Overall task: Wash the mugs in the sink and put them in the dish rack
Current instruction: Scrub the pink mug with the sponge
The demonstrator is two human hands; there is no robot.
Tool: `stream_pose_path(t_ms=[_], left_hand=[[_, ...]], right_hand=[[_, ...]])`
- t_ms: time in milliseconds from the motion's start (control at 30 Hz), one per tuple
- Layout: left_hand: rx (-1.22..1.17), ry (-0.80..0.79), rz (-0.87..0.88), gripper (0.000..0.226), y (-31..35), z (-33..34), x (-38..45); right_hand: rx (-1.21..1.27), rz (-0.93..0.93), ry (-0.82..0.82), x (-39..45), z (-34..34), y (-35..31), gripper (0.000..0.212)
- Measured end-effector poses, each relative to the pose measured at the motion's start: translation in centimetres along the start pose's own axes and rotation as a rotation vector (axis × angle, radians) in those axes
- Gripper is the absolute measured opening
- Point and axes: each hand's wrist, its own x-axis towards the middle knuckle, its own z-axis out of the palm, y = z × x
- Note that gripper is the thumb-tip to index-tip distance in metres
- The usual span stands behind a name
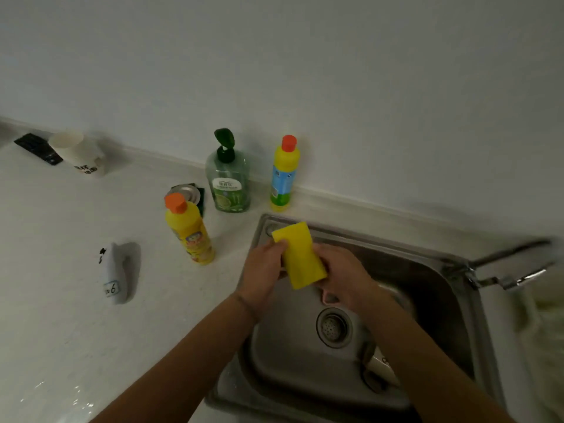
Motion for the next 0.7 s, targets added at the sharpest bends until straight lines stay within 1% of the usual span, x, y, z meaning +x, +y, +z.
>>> stream_pose_path(t_ms=[67,133,167,233,300,367,433,500,533,600,667,700], left_hand=[[0.143,-0.085,0.006,0.013,-1.8,1.1,-0.7],[0.238,-0.131,-0.017,0.013,-3.2,2.2,-1.2],[0.275,-0.15,-0.004,0.014,-4.1,2.8,-1.1],[0.317,-0.196,0.016,0.015,-5.8,4.0,-0.8],[0.305,-0.238,-0.025,0.019,-6.9,5.4,-0.8],[0.317,-0.244,-0.069,0.025,-8.5,6.4,-0.2],[0.38,-0.23,-0.077,0.024,-10.3,7.1,1.6],[0.489,-0.172,-0.063,0.018,-12.9,7.3,4.2],[0.523,-0.145,-0.046,0.019,-14.2,7.3,5.7],[0.541,-0.093,-0.036,0.017,-16.5,7.6,8.2],[0.583,-0.032,-0.046,0.013,-18.5,8.0,10.8],[0.613,-0.02,-0.052,0.017,-19.7,8.1,12.2]], right_hand=[[0.159,0.06,0.019,-0.1,-1.7,2.8,0.019],[0.346,0.088,0.023,0.0,-3.3,5.2,0.036],[0.429,0.103,-0.002,-0.3,-4.2,6.1,0.044],[0.58,0.134,-0.07,-0.7,-5.9,7.7,0.051],[0.695,0.143,-0.128,-0.6,-7.6,8.9,0.054],[0.727,0.133,-0.126,0.0,-9.1,9.7,0.052],[0.719,0.124,-0.081,1.1,-10.6,10.5,0.049],[0.708,0.133,-0.056,2.4,-12.1,11.1,0.054],[0.697,0.139,-0.037,3.1,-12.8,11.2,0.056],[0.681,0.154,0.007,4.6,-14.0,11.8,0.058],[0.677,0.17,0.036,6.0,-15.2,12.4,0.052],[0.675,0.171,0.048,6.6,-15.8,12.9,0.049]])
